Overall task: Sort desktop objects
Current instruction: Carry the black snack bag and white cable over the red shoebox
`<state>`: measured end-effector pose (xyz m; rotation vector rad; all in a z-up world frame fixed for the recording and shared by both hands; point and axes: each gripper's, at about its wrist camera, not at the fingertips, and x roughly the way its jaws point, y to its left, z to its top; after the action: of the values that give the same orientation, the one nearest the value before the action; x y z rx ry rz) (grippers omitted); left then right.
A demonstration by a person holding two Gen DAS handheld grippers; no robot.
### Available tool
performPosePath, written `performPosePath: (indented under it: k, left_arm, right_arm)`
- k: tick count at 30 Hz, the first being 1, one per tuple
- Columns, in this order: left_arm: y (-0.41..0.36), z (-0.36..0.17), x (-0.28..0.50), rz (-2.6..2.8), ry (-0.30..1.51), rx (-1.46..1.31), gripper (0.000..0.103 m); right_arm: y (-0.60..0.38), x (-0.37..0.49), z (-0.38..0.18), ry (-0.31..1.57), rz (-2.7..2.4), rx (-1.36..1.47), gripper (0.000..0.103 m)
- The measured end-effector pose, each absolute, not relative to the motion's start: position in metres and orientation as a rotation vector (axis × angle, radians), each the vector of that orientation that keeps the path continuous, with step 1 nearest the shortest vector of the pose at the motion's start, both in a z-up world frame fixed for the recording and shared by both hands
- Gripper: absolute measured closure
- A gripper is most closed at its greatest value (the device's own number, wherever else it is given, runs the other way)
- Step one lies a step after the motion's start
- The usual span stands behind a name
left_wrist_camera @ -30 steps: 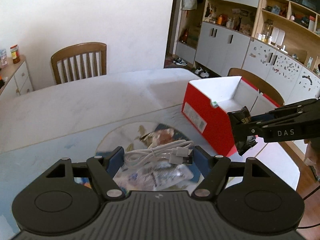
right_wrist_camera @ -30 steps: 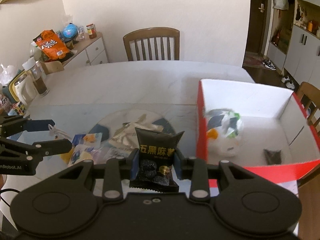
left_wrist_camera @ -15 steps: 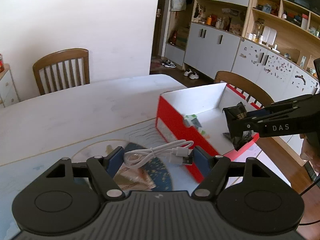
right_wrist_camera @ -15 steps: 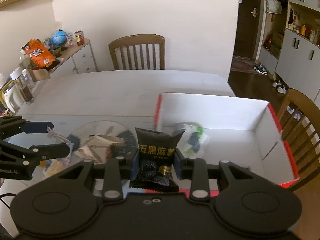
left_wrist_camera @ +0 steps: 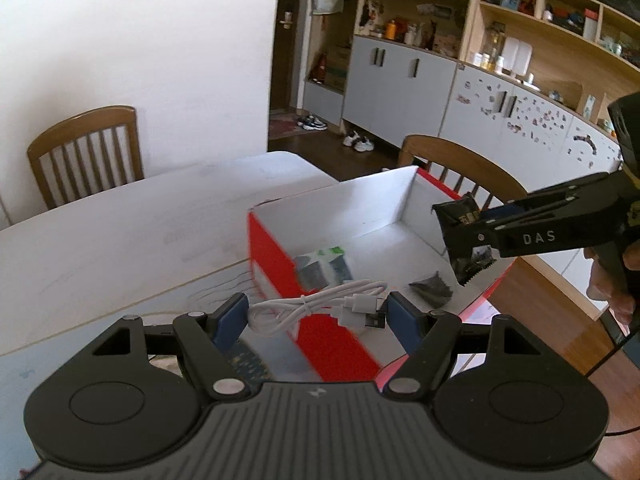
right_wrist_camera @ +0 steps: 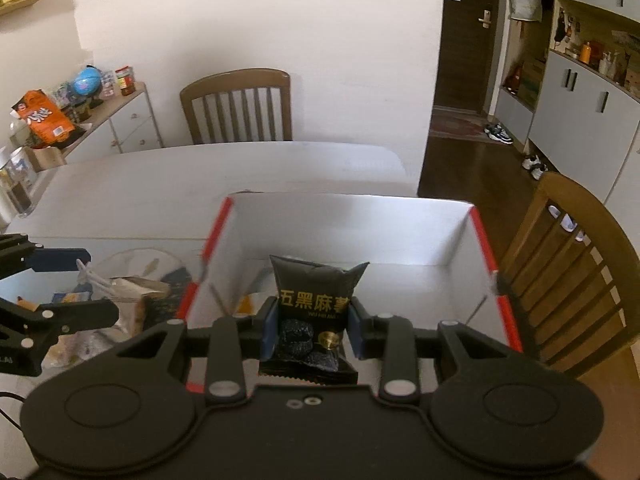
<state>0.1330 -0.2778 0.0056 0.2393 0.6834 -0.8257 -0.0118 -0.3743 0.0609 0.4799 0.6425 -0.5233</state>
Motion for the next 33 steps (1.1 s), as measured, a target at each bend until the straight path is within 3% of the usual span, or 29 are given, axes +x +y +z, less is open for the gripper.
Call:
performPosePath:
  k: [33]
  left_arm:
    - [-0.456, -0.049, 0.166, -1.098, 0.880, 0.670, 0.028]
  right_arm:
    - [-0.470, 0.014, -0.020, 0.923, -0.440, 0.540, 0.069]
